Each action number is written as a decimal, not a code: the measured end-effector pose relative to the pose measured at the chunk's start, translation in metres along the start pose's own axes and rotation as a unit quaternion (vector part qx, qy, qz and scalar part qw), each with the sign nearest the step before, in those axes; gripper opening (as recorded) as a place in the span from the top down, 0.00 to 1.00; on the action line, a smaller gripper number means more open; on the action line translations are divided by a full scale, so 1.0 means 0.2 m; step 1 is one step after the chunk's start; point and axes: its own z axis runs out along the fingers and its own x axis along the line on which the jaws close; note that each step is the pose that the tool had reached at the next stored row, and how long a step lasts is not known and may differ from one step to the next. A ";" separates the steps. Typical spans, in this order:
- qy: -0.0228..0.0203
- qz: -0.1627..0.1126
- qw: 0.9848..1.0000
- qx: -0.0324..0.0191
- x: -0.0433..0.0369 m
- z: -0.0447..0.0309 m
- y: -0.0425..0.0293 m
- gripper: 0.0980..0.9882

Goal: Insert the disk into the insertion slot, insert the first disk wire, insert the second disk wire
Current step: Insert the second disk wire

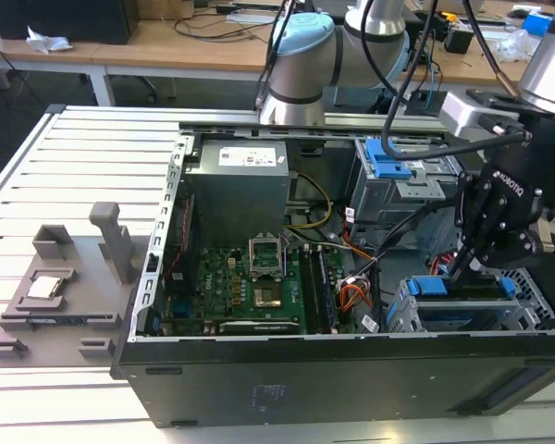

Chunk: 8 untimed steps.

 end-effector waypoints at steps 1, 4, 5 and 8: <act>0.000 0.000 1.000 0.000 0.002 -0.008 0.001 0.93; -0.023 -0.003 1.000 -0.001 0.008 -0.008 0.000 0.93; -0.037 -0.004 0.999 -0.001 0.017 -0.005 0.000 0.93; -0.057 -0.006 0.998 -0.002 0.067 0.004 -0.011 0.93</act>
